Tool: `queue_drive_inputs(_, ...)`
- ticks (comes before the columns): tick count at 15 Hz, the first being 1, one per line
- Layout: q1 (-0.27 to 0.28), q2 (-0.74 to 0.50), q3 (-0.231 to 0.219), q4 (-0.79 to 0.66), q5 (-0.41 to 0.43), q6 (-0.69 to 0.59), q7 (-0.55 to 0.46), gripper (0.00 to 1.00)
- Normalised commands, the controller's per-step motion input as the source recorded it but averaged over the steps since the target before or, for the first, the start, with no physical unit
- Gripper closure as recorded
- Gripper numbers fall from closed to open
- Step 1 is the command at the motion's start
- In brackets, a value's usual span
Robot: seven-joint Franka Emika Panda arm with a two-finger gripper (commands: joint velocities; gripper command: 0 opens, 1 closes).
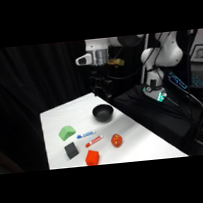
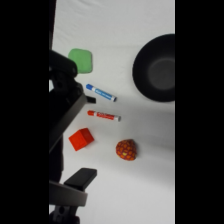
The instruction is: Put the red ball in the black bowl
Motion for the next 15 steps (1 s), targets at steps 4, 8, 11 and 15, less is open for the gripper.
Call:
queue_drive_inputs(4,0.089,0.14,0.082,-0.01,0.093,0.28,0.00,0.00)
queue_drive_inputs(8,0.049,0.18,0.057,0.03,0.066,0.32,-0.01,0.00)
queue_drive_inputs(11,0.021,0.20,0.042,0.02,0.049,0.30,-0.01,0.00)
queue_drive_inputs(15,-0.002,0.22,0.043,0.02,0.101,0.31,-0.11,0.00)
